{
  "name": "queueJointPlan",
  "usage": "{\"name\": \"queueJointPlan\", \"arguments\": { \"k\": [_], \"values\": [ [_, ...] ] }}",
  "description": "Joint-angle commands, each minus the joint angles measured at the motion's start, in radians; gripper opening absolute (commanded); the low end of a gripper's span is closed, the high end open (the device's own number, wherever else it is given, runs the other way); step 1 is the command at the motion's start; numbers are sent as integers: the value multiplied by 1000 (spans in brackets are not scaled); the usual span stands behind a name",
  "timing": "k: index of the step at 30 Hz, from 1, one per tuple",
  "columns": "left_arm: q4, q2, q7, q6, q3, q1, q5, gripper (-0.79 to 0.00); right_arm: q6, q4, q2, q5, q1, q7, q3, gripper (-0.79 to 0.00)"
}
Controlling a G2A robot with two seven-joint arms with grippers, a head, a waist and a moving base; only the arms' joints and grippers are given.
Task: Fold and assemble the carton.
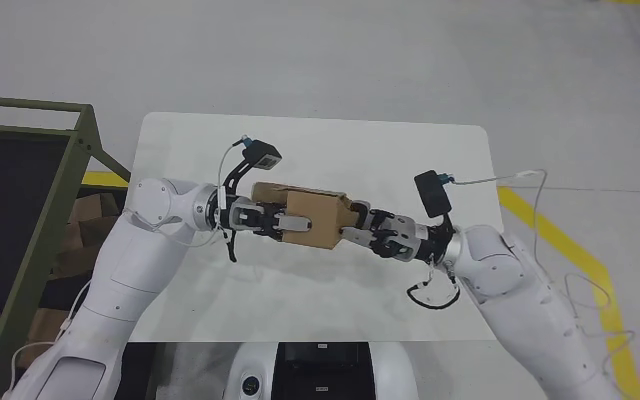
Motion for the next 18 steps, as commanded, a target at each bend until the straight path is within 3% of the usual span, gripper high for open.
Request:
{"name": "queueJointPlan", "arguments": {
  "k": [1, 6, 18],
  "values": [
    [0, 0, 1, -1, 1, 1, 0, -785, -20, -5, 0, 4, -5, -8, -1, -493],
    [-1, 1, 2, -2, 4, 0, 2, -785, -65, 4, -2, 42, 1, -7, -14, -449],
    [-12, 3, 8, -8, 3, 6, 4, -785, -76, 32, -3, 78, 15, 14, -27, -483]
  ]
}}
